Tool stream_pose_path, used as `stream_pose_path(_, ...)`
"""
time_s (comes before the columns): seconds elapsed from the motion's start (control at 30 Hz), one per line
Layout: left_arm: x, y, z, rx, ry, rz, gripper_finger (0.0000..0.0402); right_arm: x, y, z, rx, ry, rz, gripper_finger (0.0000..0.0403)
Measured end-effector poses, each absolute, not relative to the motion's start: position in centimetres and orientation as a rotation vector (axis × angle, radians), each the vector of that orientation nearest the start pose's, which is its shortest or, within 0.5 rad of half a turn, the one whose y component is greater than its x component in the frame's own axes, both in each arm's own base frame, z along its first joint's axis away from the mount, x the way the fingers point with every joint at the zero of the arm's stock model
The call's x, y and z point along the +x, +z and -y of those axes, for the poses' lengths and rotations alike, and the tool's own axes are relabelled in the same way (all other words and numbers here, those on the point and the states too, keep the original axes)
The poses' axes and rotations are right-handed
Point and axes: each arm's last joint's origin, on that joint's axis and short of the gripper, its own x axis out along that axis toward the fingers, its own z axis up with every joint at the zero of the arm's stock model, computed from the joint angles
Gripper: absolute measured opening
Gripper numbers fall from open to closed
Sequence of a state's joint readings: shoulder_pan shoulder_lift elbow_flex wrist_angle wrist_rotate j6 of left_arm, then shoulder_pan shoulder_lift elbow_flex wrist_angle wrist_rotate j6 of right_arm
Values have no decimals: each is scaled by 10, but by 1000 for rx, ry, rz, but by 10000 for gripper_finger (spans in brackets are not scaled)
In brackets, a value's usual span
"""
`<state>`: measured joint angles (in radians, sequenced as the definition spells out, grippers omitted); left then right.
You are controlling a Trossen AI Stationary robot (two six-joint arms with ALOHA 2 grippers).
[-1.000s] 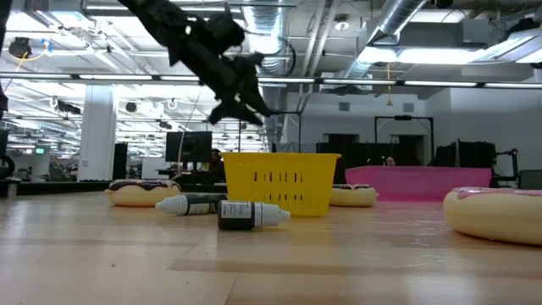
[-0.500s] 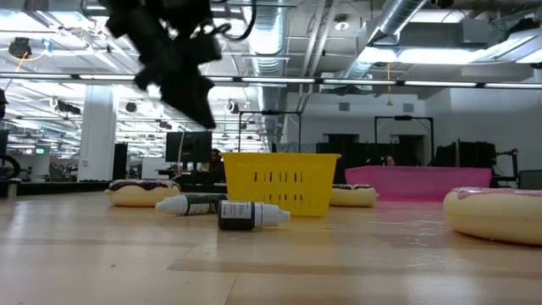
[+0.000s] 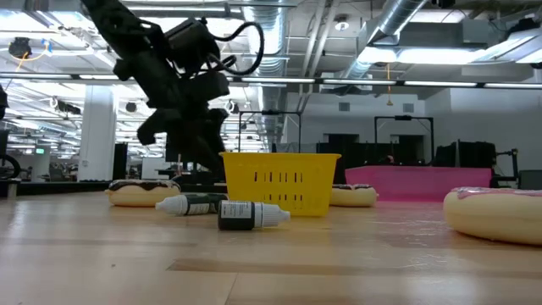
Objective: Pick & Place Food Item
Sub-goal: Put the top green food coloring bottle into the black bin
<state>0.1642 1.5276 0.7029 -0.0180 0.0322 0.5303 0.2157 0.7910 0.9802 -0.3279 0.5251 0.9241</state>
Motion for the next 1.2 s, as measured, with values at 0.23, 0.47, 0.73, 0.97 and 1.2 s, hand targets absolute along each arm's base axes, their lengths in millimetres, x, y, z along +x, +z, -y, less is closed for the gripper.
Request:
stream_pose_path(0.23, 284, 141, -51, 407, -234, -835, 154, 155, 383, -19, 883, -345, 24, 122)
stream_pose_path(0.47, 285, 146, -68, 447, -235, -751, 153, 155, 383, -24, 901, -321, 15, 122)
stream_pose_path(0.73, 289, 132, -81, 432, -255, -752, 153, 164, 378, -29, 882, -362, 4, 122)
stream_pose_path(0.97, 297, 128, -81, 440, -270, -686, 153, 173, 376, -32, 913, -362, 6, 122)
stream_pose_path(1.2, 300, 121, -84, 448, -297, -655, 153, 181, 372, -34, 951, -373, 2, 122)
